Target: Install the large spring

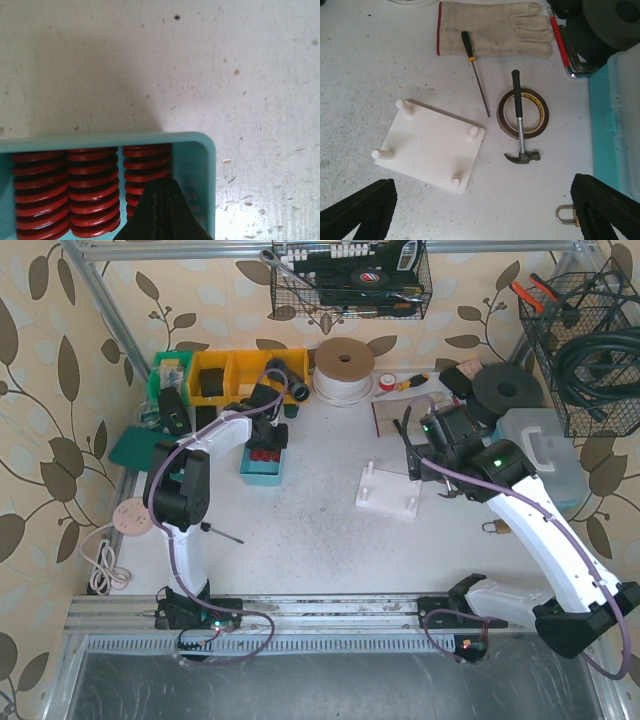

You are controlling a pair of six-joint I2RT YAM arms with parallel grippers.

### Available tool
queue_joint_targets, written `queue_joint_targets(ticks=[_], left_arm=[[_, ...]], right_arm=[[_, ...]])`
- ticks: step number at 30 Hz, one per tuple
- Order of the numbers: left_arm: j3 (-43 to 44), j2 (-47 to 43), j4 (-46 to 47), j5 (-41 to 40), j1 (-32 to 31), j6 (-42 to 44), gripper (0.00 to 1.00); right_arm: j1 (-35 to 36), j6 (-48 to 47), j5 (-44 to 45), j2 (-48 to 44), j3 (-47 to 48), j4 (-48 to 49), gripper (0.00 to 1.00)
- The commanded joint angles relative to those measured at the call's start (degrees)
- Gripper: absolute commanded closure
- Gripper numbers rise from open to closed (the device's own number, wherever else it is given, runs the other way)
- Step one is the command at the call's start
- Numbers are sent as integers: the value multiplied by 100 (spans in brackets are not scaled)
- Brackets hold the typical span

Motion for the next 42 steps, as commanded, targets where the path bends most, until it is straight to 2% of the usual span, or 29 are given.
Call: queue_joint_targets(ticks=[1,13,19,22,27,32,35,42], left_arm=[[-280,-151,112,323,31,42,96],[-623,-288,-494,144,24,-166,98],[-1092,-911,-768,79,22,-390,99],[-890,-1072,-754,15,30,-319,98],[-32,-760,-1112,-155,24,-320,90],[-218,-809,-1099,-63,5,-406,68],[-315,-780,-1123,-56,4,-347,67],[-372,-567,-1271,52,-13,-201,72]], right_arm=[[10,160,249,-212,104,-284,6],[10,-105,361,-118,105,-85,6],[10,-342,361,-61,112,108,6],[4,-431,374,-78,122,164,6],[-1,-505,324,-61,129,154,6],[7,-505,377,-147,109,132,6],[2,-494,402,-203,81,124,6],[-10,-447,419,-241,16,113,6]])
